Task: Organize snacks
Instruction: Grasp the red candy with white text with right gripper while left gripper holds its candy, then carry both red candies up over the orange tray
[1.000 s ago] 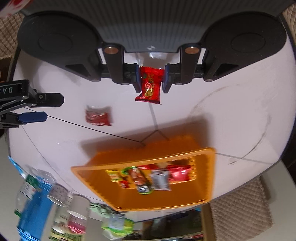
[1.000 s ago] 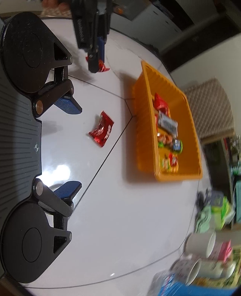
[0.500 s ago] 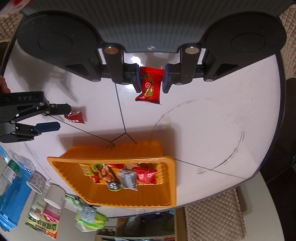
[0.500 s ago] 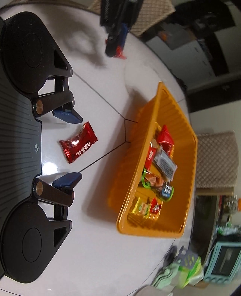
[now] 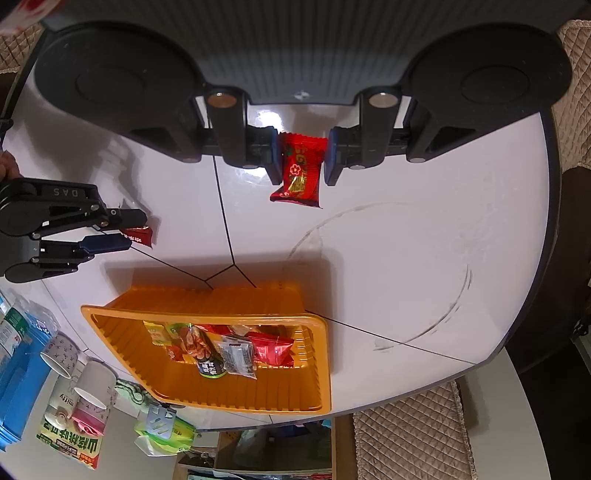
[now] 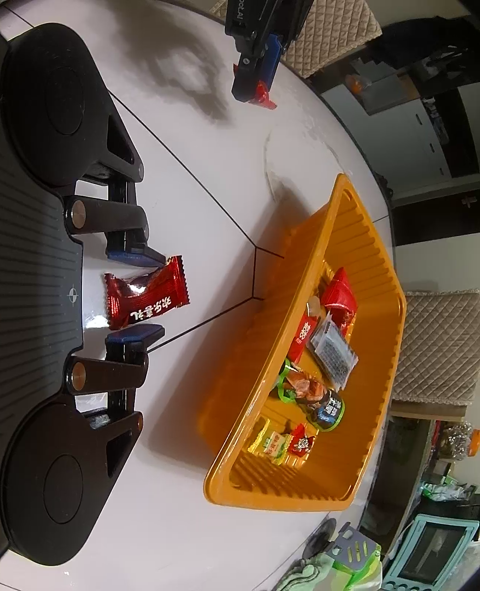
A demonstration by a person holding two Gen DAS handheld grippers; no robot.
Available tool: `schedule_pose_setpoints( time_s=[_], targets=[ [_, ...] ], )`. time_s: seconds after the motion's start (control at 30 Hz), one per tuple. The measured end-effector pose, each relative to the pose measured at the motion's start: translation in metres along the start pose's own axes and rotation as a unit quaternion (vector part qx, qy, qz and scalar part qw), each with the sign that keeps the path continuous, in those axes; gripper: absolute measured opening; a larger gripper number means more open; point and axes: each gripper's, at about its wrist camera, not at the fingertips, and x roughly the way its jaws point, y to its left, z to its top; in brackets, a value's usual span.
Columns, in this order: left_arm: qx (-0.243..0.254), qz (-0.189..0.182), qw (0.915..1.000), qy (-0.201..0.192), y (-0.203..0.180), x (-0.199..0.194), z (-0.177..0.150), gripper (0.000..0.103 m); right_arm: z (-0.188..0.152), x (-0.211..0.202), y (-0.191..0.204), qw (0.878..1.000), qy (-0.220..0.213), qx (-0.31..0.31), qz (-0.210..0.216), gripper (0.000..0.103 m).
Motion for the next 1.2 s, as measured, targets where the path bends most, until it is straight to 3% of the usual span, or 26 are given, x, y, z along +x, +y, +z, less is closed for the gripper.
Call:
schedule_pose_setpoints(
  time_s=[0.17,0.77,1.2],
  targets=[
    [-0.001,0.000,1.0000,0.001,0.001,0.000,0.000,0.021,0.000,0.000,0.002,1.000,-0.001,0.000,-0.013,0.026],
    [-0.002,0.001,1.0000,0.001,0.005,-0.001,-0.004,0.021,-0.004,-0.002,0.016,1.000,-0.002,0.002,-0.011,0.025],
    [-0.004,-0.001,0.9999,-0.015,0.007,-0.016,0.001,0.021,0.001,-0.032,0.021,0.999,-0.030,0.030,-0.006,0.025]
  ],
)
